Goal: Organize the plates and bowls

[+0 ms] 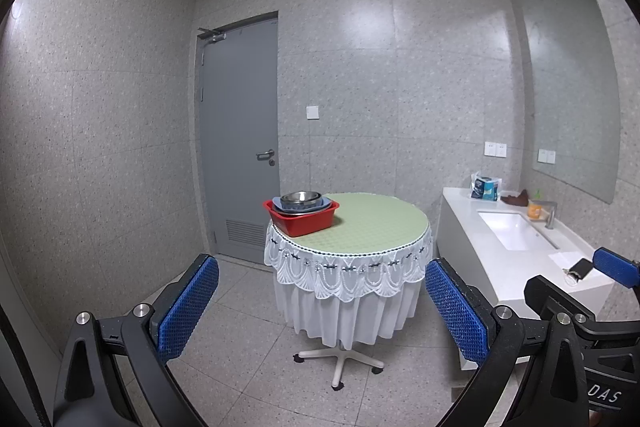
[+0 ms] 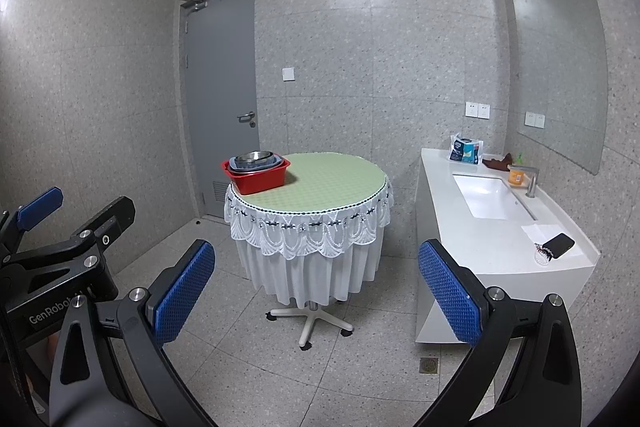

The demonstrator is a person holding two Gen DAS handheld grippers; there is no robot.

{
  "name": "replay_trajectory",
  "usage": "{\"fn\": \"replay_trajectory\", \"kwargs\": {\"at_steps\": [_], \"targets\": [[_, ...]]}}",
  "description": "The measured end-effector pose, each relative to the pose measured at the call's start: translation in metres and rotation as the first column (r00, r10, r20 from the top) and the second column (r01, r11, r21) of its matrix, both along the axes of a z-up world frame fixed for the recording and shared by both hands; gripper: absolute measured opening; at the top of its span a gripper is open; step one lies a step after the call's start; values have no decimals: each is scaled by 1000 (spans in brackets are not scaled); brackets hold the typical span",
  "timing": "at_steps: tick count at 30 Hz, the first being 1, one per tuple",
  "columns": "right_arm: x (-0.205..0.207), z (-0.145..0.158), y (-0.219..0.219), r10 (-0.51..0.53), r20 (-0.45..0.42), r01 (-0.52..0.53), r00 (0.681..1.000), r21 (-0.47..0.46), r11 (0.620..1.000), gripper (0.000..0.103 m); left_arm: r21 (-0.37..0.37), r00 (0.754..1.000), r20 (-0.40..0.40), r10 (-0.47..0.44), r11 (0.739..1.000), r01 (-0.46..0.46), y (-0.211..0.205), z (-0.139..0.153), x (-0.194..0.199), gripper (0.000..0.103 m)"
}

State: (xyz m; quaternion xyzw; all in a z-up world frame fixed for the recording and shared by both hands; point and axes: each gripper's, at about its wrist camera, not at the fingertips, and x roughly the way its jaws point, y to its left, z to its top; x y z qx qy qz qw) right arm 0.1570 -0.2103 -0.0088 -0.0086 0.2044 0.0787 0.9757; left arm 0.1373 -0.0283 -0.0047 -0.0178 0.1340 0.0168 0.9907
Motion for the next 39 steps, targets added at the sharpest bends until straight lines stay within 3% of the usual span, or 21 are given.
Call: {"fn": "replay_trajectory", "kwargs": {"at_steps": [30,39], "targets": [[-5,0,0,-6,2,6,1000,-2,1000,103,5,1000,3,-5,1000,5,4,0,4,102],[1,-2,-3,-10,-22,10,1000,2,1000,103,18,1000,-17,-3,1000,3,-7,2,21,102]]}}
